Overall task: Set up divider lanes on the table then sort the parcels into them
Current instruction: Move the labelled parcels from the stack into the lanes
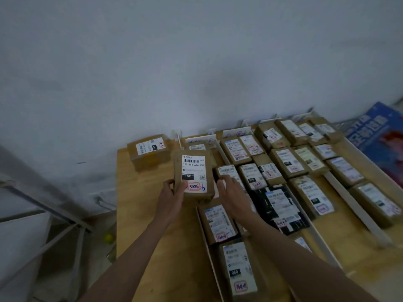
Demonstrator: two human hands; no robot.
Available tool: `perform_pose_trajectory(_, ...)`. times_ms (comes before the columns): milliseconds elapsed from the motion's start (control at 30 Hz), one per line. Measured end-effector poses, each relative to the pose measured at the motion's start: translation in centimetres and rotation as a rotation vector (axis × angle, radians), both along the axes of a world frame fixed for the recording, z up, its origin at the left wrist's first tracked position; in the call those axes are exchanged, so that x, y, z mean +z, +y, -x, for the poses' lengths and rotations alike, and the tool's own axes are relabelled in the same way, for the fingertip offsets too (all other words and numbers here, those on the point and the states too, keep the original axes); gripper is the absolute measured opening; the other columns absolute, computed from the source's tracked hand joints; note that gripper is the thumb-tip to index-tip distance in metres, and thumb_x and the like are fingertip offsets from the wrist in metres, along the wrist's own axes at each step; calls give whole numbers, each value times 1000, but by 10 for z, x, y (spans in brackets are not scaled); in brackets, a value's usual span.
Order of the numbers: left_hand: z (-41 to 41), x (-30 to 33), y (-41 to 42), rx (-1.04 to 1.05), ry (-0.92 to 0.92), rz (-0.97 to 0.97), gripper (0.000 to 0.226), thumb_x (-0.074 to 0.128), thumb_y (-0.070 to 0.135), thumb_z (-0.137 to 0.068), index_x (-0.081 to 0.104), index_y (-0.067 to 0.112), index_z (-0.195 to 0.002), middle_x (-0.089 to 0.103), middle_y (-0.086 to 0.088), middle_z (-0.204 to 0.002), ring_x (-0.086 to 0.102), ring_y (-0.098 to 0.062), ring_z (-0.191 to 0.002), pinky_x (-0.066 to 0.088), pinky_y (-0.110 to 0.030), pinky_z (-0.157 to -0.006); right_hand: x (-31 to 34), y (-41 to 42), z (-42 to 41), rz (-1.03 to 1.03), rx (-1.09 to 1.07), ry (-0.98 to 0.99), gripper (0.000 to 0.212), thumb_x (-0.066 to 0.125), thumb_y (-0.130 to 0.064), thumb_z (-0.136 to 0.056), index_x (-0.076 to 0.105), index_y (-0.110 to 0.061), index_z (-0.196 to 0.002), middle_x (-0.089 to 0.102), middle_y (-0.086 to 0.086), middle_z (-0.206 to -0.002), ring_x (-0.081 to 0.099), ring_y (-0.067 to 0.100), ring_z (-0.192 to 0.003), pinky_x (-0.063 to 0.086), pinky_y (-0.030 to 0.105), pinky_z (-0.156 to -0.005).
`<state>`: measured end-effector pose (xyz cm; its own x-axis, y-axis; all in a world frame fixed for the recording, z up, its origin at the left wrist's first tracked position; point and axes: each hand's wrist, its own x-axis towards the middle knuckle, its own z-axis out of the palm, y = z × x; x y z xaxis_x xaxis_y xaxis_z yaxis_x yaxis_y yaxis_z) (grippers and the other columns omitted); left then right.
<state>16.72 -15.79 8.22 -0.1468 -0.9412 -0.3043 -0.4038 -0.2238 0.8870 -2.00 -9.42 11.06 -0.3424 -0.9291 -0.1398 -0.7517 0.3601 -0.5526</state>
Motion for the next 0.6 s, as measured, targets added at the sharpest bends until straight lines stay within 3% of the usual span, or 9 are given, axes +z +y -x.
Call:
perform_pose_trajectory(133,34,8,21,-75,-15,-18,38,53,57,-94,43,29,-117,66,5,-108,63,-7,-90,44,-23,-65,-2,32,32,29,29,199,48,27,-35,-102,47,-9,-137,45,8,-147,40,27,-135,40,48,-108)
perform_pose_trajectory(333,77,17,49,-116,2,-12,42,52,58,-94,44,28,-122,64,6,-109,61,-4,-88,45,-23,-66,2,74,83,79,-15,312,44,31,-35,-105,37,-19,-145,37,4,-153,33,21,-143,28,40,-118)
perform_pose_trajectory(500,118,17,78,-138,-48,-21,60,48,76,-85,46,32,-124,66,9,-110,65,-12,-95,53,-42,-88,1,108,131,90,-39,336,44,31,-36,-105,36,-21,-145,38,4,-154,36,20,-142,29,39,-118)
perform_pose_trajectory(600,154,19,108,-102,-56,-2,50,48,63,-93,41,26,-126,63,4,-110,58,-6,-87,50,-32,-76,-1,137,165,88,-12,359,45,31,-36,-104,36,-20,-146,42,4,-150,38,21,-139,33,40,-115)
